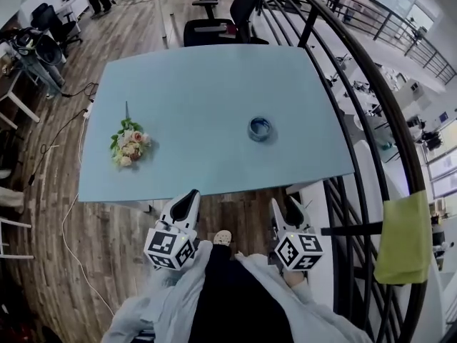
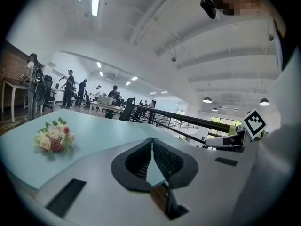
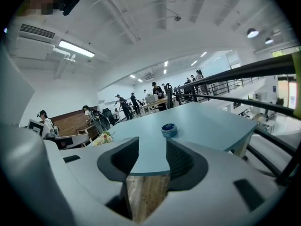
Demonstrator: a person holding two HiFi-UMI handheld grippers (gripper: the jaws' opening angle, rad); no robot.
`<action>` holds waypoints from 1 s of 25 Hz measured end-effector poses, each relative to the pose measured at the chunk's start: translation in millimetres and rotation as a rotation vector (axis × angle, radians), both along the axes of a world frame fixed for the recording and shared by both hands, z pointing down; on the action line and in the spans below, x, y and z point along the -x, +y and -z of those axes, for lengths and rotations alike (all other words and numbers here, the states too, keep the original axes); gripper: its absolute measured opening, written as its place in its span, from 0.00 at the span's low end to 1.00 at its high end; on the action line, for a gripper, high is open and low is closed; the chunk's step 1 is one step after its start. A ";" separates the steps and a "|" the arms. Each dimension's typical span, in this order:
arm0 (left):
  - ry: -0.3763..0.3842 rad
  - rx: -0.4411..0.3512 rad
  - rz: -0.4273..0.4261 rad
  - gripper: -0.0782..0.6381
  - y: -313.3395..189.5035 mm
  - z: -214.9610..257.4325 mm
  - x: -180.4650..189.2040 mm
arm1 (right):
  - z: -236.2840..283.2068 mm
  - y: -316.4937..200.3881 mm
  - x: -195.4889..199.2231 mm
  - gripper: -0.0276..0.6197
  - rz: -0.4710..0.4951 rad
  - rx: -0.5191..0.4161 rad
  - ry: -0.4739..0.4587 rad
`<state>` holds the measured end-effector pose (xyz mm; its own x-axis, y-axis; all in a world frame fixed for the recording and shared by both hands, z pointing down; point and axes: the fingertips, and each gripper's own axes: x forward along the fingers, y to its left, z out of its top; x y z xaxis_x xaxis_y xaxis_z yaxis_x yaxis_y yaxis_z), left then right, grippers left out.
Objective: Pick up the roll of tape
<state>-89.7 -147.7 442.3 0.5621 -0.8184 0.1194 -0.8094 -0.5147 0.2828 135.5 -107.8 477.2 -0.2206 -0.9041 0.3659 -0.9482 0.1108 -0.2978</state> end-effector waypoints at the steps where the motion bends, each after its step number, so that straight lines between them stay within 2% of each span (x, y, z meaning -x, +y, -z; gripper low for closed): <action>1: -0.001 0.001 -0.005 0.15 -5.1 -1.3 -0.3 | -0.8 -5.4 0.3 0.32 -0.003 -0.001 0.000; 8: -0.005 0.028 -0.050 0.15 -21.9 -15.7 -10.3 | -11.2 -14.9 2.2 0.32 -0.018 0.020 -0.004; 16: -0.009 0.051 -0.078 0.15 -34.7 -18.3 -26.1 | -17.0 -14.5 -13.3 0.32 -0.041 0.062 -0.005; 25: -0.019 0.049 -0.052 0.15 -77.8 -16.0 -52.8 | -18.2 -68.4 -30.3 0.33 0.019 0.060 -0.024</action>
